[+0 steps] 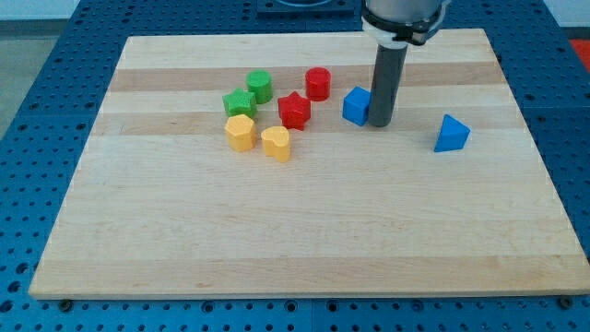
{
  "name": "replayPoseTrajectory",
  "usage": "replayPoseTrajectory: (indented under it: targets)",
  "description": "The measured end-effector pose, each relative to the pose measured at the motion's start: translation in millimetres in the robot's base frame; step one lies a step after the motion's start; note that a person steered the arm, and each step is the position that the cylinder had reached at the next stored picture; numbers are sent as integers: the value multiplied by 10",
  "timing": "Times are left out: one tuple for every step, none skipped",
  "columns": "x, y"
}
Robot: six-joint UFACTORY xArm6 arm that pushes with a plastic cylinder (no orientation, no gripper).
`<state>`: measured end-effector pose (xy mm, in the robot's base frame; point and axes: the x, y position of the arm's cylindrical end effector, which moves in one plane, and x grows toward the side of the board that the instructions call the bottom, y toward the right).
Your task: Push the blue triangle to the bottom of the blue cube
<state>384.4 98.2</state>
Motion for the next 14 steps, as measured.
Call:
replayPoseTrajectory:
  targets:
    - [-35,0]
    - [-35,46]
    - [-35,285]
    - [-71,577]
    - [-89,908]
    - [-49,1269]
    - [131,1354]
    - [357,1354]
    - [488,1351]
    - [487,1263]
    - [487,1051]
    - [486,899]
    - [482,822]
    - [482,646]
